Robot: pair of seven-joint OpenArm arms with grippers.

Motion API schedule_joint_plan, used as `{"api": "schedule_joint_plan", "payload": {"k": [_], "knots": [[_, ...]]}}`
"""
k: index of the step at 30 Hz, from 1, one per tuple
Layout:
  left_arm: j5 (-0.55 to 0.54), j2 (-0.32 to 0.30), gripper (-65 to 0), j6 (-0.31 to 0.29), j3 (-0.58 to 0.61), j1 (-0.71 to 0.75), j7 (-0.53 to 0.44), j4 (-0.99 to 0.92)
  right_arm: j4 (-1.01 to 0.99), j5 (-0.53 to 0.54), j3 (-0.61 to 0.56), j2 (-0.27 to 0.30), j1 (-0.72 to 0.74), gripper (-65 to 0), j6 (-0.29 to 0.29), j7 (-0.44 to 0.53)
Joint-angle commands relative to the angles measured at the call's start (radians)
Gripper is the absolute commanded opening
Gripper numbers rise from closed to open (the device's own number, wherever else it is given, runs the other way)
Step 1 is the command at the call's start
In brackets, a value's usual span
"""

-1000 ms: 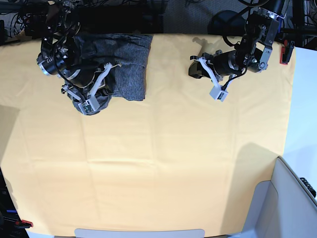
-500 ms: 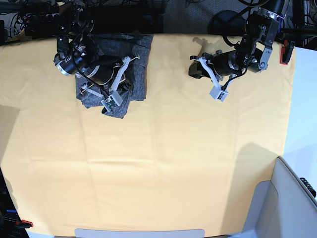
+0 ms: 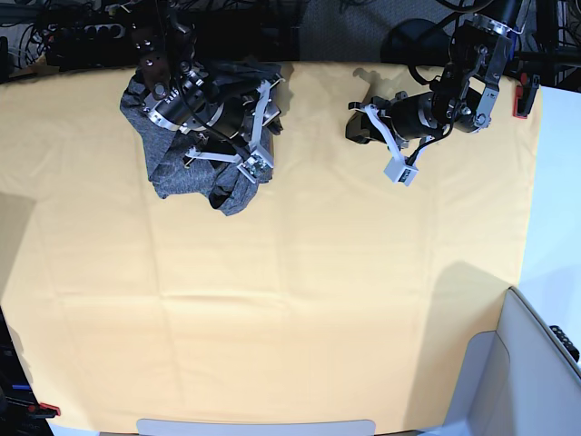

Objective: Fold the T-shirt properly
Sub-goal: 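Lift the held edge and fold it inward over the shirt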

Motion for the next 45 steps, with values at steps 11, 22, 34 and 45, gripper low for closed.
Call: {"api": "schedule_joint_plan", "payload": {"k": [11,22,34,45], "knots": [[0.055,-0.013,-61.0,0.023,0.001,0.008,0.036,-0.004,0.023,0.037,0.172,-0.009,0.02,-32.9,0.003,0.027],[0.055,-0.012,-61.0,0.023,0.004,0.009,0.036,-0.004,0.019,0.269,0.5,-0.003,0.068,-57.0,0.003,0.023],[0.055,-0.009,-61.0,0.023,0.005,0.008,0.035,-0.004,-0.021,0.289,0.192,-0.009,0.117,-57.2,0.003,0.021],[0.055,-0.009,-61.0,0.023,0.005,0.011,0.035,-0.004,0.006,0.297,0.305,-0.011,0.128,-57.1,-0.011,0.027]]}}
